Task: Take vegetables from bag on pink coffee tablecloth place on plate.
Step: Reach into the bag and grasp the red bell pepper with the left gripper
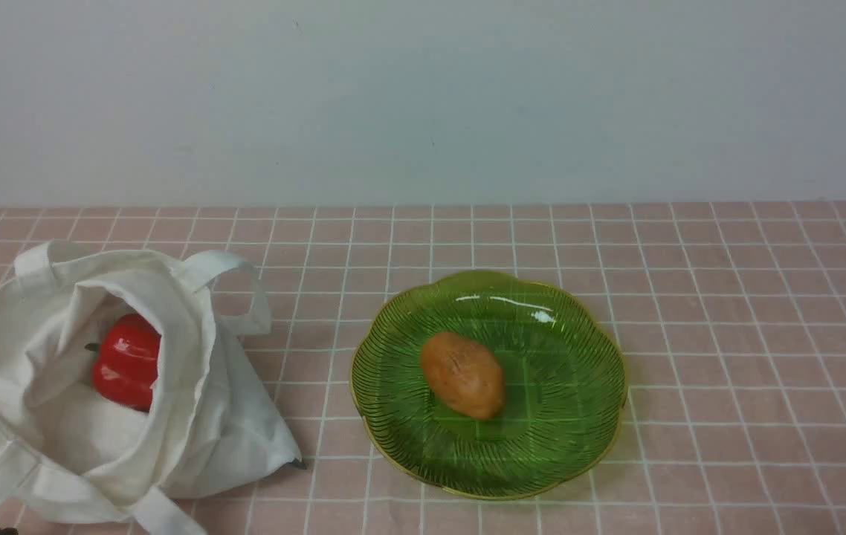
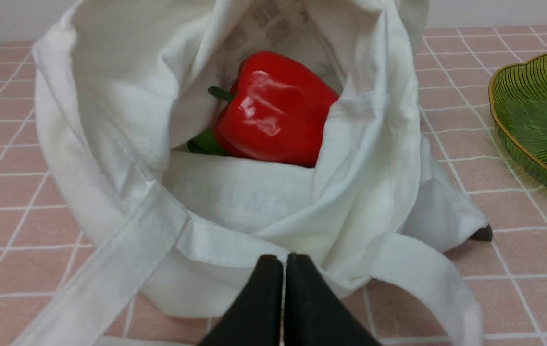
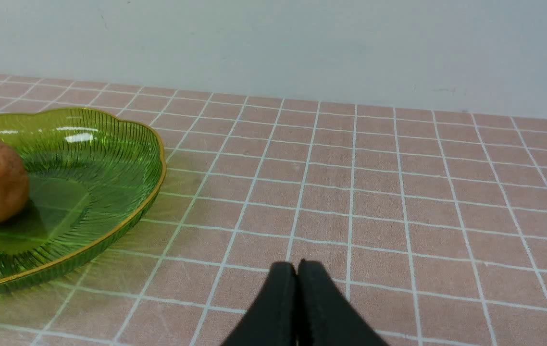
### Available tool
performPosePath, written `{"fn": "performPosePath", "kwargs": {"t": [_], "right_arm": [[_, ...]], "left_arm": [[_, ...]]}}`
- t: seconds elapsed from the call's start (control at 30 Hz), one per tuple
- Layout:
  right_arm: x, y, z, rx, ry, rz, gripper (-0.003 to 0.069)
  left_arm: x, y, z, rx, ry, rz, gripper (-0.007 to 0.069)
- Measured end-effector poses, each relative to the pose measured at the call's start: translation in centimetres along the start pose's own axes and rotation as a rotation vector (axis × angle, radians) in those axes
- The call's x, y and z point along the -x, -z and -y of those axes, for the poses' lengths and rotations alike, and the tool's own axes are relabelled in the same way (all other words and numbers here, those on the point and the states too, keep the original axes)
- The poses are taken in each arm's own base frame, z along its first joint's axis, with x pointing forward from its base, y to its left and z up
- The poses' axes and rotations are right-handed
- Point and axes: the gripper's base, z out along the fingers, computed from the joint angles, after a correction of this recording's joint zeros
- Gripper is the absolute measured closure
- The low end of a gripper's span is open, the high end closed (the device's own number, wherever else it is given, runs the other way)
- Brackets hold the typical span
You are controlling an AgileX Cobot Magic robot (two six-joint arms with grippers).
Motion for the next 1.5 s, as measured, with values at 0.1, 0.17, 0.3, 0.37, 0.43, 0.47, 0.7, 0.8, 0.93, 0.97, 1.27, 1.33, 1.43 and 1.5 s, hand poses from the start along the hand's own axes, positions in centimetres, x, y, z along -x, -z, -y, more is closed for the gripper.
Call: {"fn": "performPosePath", "kwargs": {"t": [0.1, 0.17, 0.3, 0.37, 0.43, 0.47, 0.7, 0.8, 0.93, 0.97, 1.27, 1.33, 1.43, 1.5], "right_arm": [[0.0, 0.0, 0.0, 0.0, 0.0, 0.0, 0.0673], [0.0, 0.0, 0.0, 0.0, 0.0, 0.0, 0.0673], [0.0, 0.0, 0.0, 0.0, 0.0, 0.0, 0.0673], [0.0, 0.0, 0.0, 0.0, 0.0, 0.0, 0.0673], [0.0, 0.0, 0.0, 0.0, 0.0, 0.0, 0.0673], [0.0, 0.0, 0.0, 0.0, 0.0, 0.0, 0.0673], [0.0, 0.0, 0.0, 0.0, 0.0, 0.0, 0.0673], [0.0, 0.0, 0.0, 0.0, 0.0, 0.0, 0.0673], [0.0, 0.0, 0.0, 0.0, 0.0, 0.0, 0.0673], [0.0, 0.0, 0.0, 0.0, 0.0, 0.0, 0.0673], [0.0, 0.0, 0.0, 0.0, 0.0, 0.0, 0.0673], [0.0, 0.0, 0.0, 0.0, 0.0, 0.0, 0.0673], [0.0, 0.0, 0.0, 0.0, 0.0, 0.0, 0.0673], [0.0, 0.0, 0.0, 0.0, 0.0, 0.0, 0.0673]], "left_arm": [[0.0, 0.0, 0.0, 0.0, 0.0, 0.0, 0.0629], [0.0, 0.0, 0.0, 0.0, 0.0, 0.0, 0.0629], [0.0, 0.0, 0.0, 0.0, 0.0, 0.0, 0.0629], [0.0, 0.0, 0.0, 0.0, 0.0, 0.0, 0.0629], [0.0, 0.0, 0.0, 0.0, 0.0, 0.0, 0.0629], [0.0, 0.0, 0.0, 0.0, 0.0, 0.0, 0.0629], [0.0, 0.0, 0.0, 0.001, -0.006, 0.001, 0.0629], [0.5, 0.0, 0.2, -0.025, 0.115, 0.059, 0.0629], [1.5, 0.1, 0.4, -0.063, 0.268, 0.155, 0.0629], [1.8, 0.2, 0.4, -0.073, 0.309, 0.187, 0.0629], [3.4, 0.7, 0.0, -0.084, 0.408, 0.382, 0.0629], [4.4, 1.1, -0.3, -0.077, 0.416, 0.499, 0.0629], [6.5, 2.3, -0.5, -0.075, 0.424, 0.662, 0.0629], [8.1, 2.7, -0.3, -0.085, 0.419, 0.637, 0.0629]]}}
